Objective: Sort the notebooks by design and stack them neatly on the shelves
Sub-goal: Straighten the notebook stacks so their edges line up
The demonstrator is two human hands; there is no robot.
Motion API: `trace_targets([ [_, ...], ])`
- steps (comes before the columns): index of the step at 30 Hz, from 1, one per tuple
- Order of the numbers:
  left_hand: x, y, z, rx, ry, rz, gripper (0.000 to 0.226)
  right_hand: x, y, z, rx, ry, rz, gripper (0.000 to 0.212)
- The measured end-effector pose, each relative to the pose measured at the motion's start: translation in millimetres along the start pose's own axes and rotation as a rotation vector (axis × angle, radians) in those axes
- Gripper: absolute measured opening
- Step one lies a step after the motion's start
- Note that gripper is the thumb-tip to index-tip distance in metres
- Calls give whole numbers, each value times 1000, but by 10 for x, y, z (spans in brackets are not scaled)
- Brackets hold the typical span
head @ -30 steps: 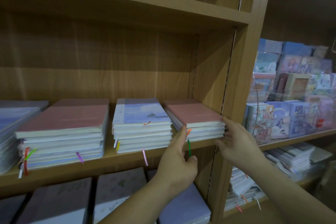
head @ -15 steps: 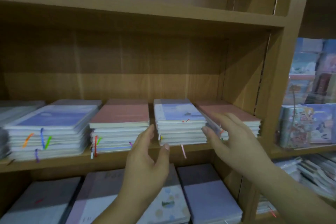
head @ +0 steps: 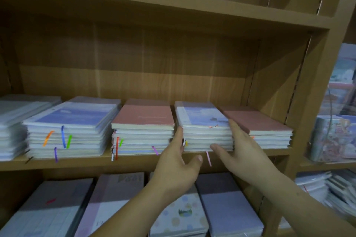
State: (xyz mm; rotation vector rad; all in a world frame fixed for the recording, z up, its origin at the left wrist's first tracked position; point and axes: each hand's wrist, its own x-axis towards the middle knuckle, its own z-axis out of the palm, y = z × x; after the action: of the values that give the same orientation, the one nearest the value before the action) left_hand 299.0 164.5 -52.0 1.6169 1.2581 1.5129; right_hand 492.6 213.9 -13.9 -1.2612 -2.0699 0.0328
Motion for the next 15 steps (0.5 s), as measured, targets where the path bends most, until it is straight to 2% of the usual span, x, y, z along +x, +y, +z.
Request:
trace_targets([
  [3, 6, -95, -56, 0, -34, -14, 93, 8, 7, -2, 50, 18, 8, 88],
  [11, -36, -122, -161, 154, -113, 36, 96, 76, 79, -21, -50, -33, -42, 84],
  [15, -40, -48, -222, 373, -100, 116, 96, 69, 128, -32, -22, -61, -51, 90],
])
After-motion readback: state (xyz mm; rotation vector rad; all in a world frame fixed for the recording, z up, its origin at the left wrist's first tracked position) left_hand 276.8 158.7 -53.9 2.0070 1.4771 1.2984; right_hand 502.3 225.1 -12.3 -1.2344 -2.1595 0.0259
